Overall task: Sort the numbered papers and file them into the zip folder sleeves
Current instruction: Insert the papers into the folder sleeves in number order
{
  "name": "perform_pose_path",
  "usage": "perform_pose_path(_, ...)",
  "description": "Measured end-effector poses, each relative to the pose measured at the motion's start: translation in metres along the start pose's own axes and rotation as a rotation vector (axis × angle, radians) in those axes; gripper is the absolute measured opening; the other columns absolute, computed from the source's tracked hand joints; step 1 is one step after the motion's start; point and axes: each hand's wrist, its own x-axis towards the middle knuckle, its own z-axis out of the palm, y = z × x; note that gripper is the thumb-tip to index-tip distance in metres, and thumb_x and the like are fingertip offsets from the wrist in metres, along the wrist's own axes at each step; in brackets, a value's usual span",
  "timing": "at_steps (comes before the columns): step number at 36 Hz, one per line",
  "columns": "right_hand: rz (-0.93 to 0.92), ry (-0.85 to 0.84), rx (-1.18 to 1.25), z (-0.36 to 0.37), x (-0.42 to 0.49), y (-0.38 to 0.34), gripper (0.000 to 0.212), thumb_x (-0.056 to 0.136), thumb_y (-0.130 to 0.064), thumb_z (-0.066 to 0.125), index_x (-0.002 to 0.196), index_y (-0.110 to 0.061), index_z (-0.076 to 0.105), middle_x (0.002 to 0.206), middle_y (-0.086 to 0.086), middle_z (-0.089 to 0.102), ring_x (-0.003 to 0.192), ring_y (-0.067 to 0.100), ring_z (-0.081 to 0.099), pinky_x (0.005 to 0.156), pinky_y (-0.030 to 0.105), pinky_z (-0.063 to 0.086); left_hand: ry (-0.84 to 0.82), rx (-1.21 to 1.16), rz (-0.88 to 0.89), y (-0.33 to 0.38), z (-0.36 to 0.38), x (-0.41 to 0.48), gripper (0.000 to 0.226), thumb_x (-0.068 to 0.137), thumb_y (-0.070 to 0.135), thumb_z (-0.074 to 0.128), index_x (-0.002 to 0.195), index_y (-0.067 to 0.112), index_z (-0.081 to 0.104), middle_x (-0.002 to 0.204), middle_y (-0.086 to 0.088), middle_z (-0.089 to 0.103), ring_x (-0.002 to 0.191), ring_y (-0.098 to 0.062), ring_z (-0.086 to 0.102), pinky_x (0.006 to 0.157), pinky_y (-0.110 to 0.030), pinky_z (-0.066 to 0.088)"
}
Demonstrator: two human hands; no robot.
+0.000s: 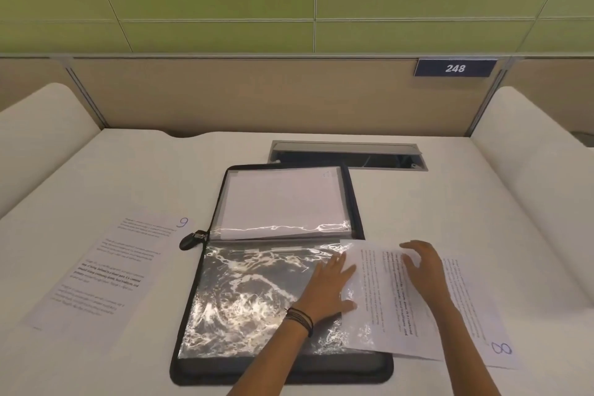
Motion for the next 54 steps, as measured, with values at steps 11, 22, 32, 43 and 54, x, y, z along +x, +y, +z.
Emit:
perform_pose_path(11, 0.293, 0.139, -0.233, -0.022, -0.016, 0.064, 0.035, 0.086, -0.012, 0.061, 0.121, -0.007, 0.059, 0.138, 0.026, 0.041, 0.129, 0.04, 0.037, 0.109, 0.051, 0.021, 0.124, -0.042, -0.051, -0.016, -0.017, -0.017, 0.064, 0.095, 0.037, 0.051, 0.15, 0.024, 0.021, 0.159, 0.0, 0.003, 0.147, -0.019, -0.001, 0.116, -0.037, -0.003)
perform_pose_path(22, 0.559, 0.056, -0.208, -0.04, -0.02, 0.066, 0.053, 0.09, -0.032, 0.057, 0.137, -0.013, 0.042, 0.146, 0.023, 0.029, 0.136, 0.038, 0.024, 0.112, 0.054, 0.011, 0.23, -0.161, -0.373, -0.095, -0.051, -0.054, 0.062, 0.095, 0.037, 0.05, 0.149, 0.022, 0.023, 0.159, -0.004, 0.002, 0.146, -0.026, 0.004, 0.117, -0.045, 0.012)
perform_pose_path(32, 0.522, 0.006, -0.22, -0.044, -0.018, 0.061, 0.05, 0.092, -0.029, 0.056, 0.137, -0.012, 0.043, 0.145, 0.019, 0.033, 0.133, 0.038, 0.029, 0.11, 0.055, 0.014, 0.399, -0.255, -0.655, -0.163, -0.073, -0.102, 0.047, 0.09, 0.022, 0.06, 0.134, 0.01, 0.045, 0.139, -0.016, 0.044, 0.125, -0.034, 0.045, 0.105, -0.046, 0.039)
perform_pose_path(43, 0.45, 0.021, -0.195, -0.038, -0.016, 0.046, 0.048, 0.089, -0.024, 0.06, 0.132, -0.006, 0.048, 0.135, 0.025, 0.043, 0.123, 0.044, 0.041, 0.101, 0.052, 0.034, 0.379, -0.257, -0.744, -0.168, -0.076, -0.117, 0.052, 0.098, 0.025, 0.048, 0.144, 0.01, 0.03, 0.135, -0.019, 0.05, 0.124, -0.037, 0.048, 0.107, -0.044, 0.034)
perform_pose_path(54, 0.395, -0.078, -0.145, -0.02, -0.017, 0.02, 0.047, 0.092, -0.024, 0.056, 0.135, -0.009, 0.044, 0.133, 0.024, 0.047, 0.123, 0.042, 0.042, 0.101, 0.049, 0.034, 0.351, -0.251, -0.763, -0.166, -0.083, -0.117, 0.04, 0.097, 0.025, 0.05, 0.132, 0.008, 0.044, 0.126, -0.018, 0.057, 0.119, -0.036, 0.053, 0.104, -0.042, 0.037)
